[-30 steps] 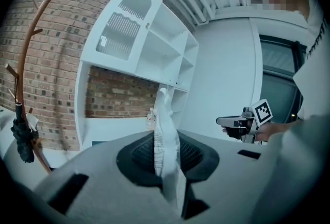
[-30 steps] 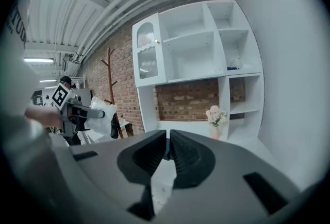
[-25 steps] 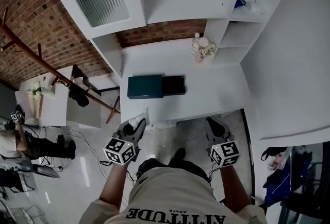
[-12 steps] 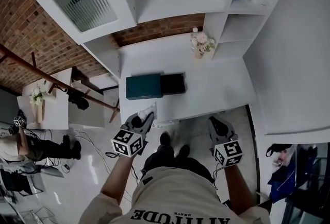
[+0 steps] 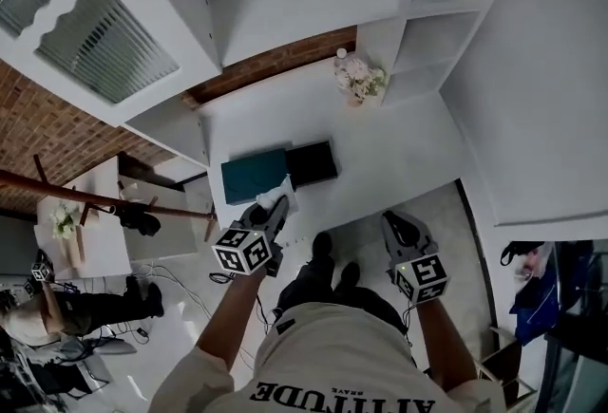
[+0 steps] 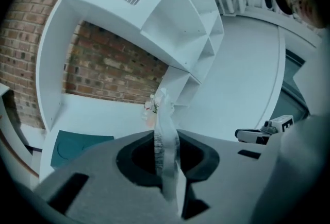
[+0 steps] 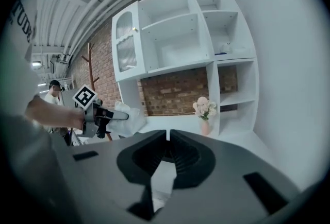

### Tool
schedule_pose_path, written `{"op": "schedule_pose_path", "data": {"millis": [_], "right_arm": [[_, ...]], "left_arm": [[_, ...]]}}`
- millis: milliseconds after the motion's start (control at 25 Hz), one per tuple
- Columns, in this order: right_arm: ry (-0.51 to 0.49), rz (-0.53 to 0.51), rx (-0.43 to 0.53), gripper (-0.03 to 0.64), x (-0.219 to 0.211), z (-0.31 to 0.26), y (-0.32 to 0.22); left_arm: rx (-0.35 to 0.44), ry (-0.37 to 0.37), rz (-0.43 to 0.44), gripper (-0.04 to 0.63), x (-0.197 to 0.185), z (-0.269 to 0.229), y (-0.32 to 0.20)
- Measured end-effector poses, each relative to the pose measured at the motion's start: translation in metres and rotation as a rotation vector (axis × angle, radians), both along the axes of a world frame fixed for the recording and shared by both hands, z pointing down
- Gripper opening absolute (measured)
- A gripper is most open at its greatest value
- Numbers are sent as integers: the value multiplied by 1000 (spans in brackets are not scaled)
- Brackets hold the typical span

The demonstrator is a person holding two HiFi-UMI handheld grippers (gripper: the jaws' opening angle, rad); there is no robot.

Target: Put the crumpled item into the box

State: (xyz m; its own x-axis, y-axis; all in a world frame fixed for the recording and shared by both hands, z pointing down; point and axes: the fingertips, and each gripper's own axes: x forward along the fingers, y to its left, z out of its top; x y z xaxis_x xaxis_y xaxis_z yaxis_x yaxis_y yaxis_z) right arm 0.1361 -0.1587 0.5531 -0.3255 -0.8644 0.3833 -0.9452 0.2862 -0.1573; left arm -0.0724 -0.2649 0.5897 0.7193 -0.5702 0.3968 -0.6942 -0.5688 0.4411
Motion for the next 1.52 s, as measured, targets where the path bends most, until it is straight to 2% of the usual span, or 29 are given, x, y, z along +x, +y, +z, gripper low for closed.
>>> {"op": "schedule_pose_path", "data": {"millis": [160,400,720,1040,1280,1520], "right_arm": [[3,33,-15,38,-7,8,-17],[-10,83,-70,38,-6,29,-55],[-7,139,-103,37,-15,45,-80],[-4,177,-143,37,-18,63,-95],[-11,200,-151,38,-14,65,-102],[-4,218,-161,38,-6,68,-106]], "left_arm": [[-66,-3,31,75,7,27,-28],[-215,1,63,75,32,79,-74],[-366,-48,62,75,49,151,-115],[-531,-142,17,75,68,206,-133],[-612,-208,-30,75,79,238,-140],[-706,-229,-63,75,91,259,-141]]}}
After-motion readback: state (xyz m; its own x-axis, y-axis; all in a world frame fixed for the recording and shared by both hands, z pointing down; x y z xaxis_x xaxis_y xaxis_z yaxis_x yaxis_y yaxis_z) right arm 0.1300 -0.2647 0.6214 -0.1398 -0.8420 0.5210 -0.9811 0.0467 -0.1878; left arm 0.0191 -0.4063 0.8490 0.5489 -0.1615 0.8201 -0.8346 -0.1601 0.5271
